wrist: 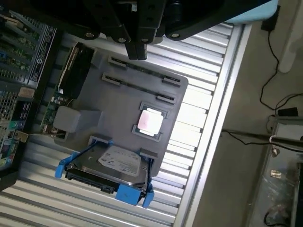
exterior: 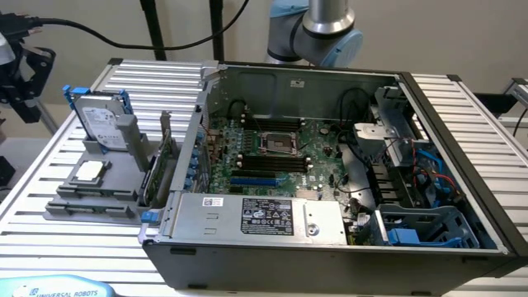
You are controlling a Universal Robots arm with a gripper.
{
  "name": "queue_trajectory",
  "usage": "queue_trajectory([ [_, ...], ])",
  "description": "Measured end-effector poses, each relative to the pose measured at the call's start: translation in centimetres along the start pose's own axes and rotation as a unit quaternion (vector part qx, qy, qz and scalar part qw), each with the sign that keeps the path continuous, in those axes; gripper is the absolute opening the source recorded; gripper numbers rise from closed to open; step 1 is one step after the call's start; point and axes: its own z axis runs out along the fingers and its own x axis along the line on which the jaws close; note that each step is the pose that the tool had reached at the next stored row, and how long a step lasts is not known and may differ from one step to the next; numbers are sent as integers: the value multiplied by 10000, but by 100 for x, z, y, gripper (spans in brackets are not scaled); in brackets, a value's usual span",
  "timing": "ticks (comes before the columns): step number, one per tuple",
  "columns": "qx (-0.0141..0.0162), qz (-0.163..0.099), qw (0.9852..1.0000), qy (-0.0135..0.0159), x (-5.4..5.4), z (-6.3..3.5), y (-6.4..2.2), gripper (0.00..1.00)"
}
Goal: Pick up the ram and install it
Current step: 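Pick up the ram and move it above insertion slot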
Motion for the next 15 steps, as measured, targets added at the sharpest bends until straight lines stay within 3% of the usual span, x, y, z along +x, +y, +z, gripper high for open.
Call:
queue_trajectory([
  [4,-5,-358,9994,33,0,8,0,11],
  [8,-7,-719,9974,53,0,20,-1,11],
  [12,-8,-1085,9941,71,0,34,-2,11],
  [15,-8,-1352,9908,84,0,44,-2,11],
])
